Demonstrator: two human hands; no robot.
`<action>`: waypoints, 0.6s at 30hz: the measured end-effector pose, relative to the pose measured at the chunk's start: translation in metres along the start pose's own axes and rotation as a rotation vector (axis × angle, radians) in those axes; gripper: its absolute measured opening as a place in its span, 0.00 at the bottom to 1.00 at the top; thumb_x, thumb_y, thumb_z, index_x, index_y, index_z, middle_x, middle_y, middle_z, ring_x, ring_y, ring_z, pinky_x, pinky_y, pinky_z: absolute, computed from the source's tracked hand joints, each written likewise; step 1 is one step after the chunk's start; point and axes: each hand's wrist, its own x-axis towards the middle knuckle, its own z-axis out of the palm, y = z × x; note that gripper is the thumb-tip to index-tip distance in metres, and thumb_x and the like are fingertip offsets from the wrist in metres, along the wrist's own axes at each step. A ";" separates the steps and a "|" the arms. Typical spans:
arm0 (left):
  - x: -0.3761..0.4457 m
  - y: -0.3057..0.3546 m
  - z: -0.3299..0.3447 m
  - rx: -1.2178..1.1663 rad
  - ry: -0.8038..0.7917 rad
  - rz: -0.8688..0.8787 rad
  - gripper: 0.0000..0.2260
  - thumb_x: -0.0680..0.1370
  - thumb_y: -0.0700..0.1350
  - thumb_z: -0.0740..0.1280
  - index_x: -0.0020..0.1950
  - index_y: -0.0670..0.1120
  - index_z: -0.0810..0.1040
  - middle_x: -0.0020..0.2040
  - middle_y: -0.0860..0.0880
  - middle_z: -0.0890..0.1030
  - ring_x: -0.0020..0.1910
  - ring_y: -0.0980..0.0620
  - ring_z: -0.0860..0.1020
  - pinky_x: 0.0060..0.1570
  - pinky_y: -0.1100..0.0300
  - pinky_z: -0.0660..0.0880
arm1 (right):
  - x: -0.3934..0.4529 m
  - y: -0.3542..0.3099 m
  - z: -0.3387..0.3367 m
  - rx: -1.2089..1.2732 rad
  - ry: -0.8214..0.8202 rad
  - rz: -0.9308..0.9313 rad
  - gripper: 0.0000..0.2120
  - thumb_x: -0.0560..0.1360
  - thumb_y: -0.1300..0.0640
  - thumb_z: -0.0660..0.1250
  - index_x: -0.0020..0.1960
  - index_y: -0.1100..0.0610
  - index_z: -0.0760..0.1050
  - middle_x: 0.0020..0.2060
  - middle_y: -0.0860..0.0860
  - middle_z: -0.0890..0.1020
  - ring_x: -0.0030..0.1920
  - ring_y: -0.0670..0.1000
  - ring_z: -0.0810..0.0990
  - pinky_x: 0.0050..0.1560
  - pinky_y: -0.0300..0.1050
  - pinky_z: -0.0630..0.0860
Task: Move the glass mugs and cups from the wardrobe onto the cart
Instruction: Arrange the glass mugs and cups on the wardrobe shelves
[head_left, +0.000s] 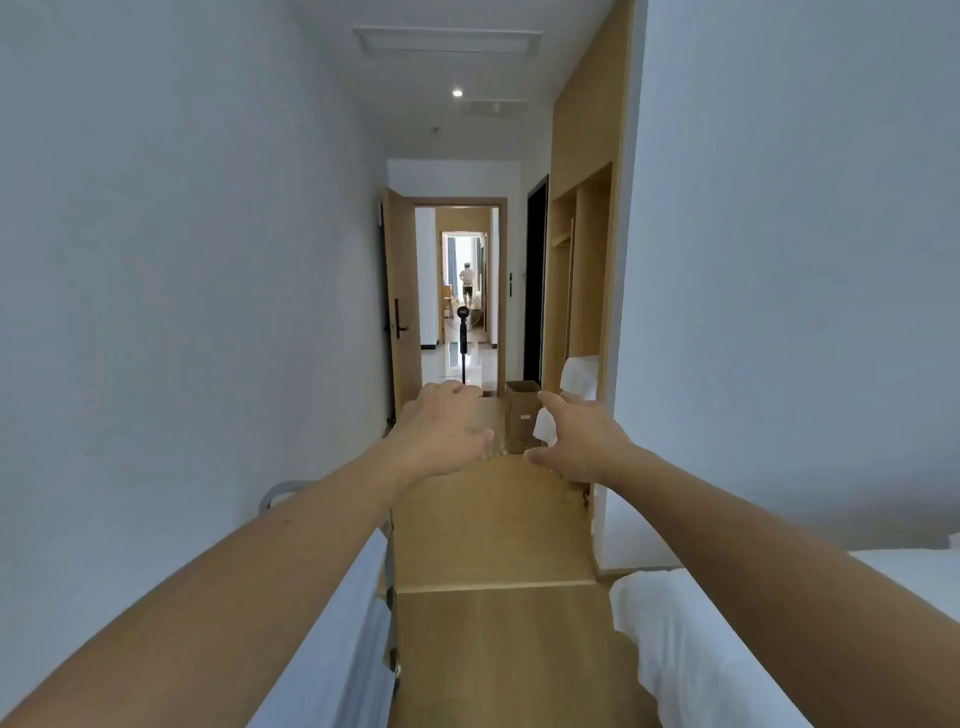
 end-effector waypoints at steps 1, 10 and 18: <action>0.007 -0.001 0.003 -0.003 -0.010 -0.003 0.25 0.80 0.56 0.65 0.75 0.50 0.68 0.71 0.49 0.71 0.72 0.45 0.66 0.65 0.44 0.72 | 0.007 0.003 0.002 0.007 -0.001 -0.006 0.43 0.71 0.39 0.72 0.80 0.49 0.57 0.75 0.54 0.68 0.72 0.62 0.68 0.68 0.59 0.71; 0.115 -0.012 0.049 0.055 -0.018 -0.034 0.28 0.80 0.57 0.65 0.78 0.48 0.66 0.74 0.47 0.69 0.73 0.44 0.65 0.68 0.43 0.69 | 0.109 0.054 0.021 0.011 -0.025 -0.035 0.41 0.73 0.42 0.72 0.80 0.51 0.58 0.75 0.54 0.68 0.74 0.61 0.66 0.68 0.59 0.70; 0.230 -0.021 0.101 0.061 -0.014 -0.079 0.27 0.80 0.56 0.65 0.77 0.47 0.67 0.73 0.47 0.70 0.72 0.44 0.66 0.66 0.43 0.71 | 0.219 0.126 0.040 0.021 -0.058 -0.054 0.38 0.73 0.42 0.73 0.77 0.50 0.61 0.72 0.53 0.70 0.71 0.60 0.69 0.64 0.59 0.75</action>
